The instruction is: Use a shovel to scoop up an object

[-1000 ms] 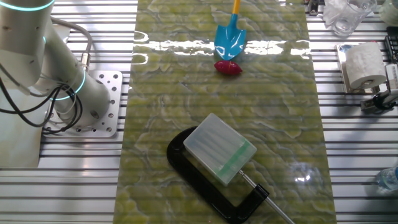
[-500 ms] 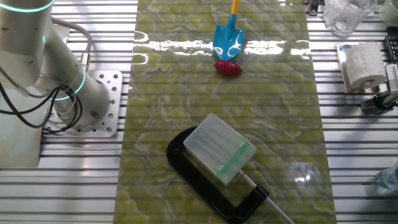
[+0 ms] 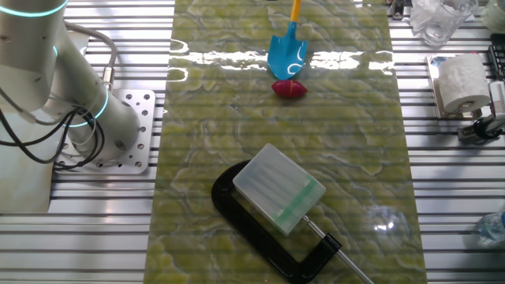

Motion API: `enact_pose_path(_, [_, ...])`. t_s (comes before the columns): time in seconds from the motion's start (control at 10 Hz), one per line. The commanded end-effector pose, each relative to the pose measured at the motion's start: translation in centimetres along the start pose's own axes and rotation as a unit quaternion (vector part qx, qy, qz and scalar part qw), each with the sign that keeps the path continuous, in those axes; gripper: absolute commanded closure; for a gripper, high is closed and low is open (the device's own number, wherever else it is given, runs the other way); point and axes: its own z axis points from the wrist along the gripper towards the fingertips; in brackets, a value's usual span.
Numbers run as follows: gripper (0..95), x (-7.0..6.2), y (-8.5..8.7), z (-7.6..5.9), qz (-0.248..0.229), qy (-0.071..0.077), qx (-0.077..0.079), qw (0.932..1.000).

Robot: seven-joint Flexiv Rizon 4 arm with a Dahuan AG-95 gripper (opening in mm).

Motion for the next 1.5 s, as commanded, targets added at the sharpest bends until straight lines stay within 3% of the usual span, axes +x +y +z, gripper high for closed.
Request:
enact_pose_path(0.1, [95.0,0.2,0.0,0.0,-0.007,0.004,0.002,1.0000])
enact_pose_path(0.2, [95.0,0.6,0.0,-0.1,-0.016,0.011,0.004,0.9998])
enact_pose_path(0.7, [95.0,2.0,-0.2,0.1,-0.030,0.011,0.011,0.9994])
enact_pose_path(1.1, [95.0,2.8,-0.2,-0.1,-0.046,0.026,0.017,0.9985])
enact_pose_path(1.5, [95.0,3.6,-0.4,0.1,-0.052,0.024,0.020,0.9981])
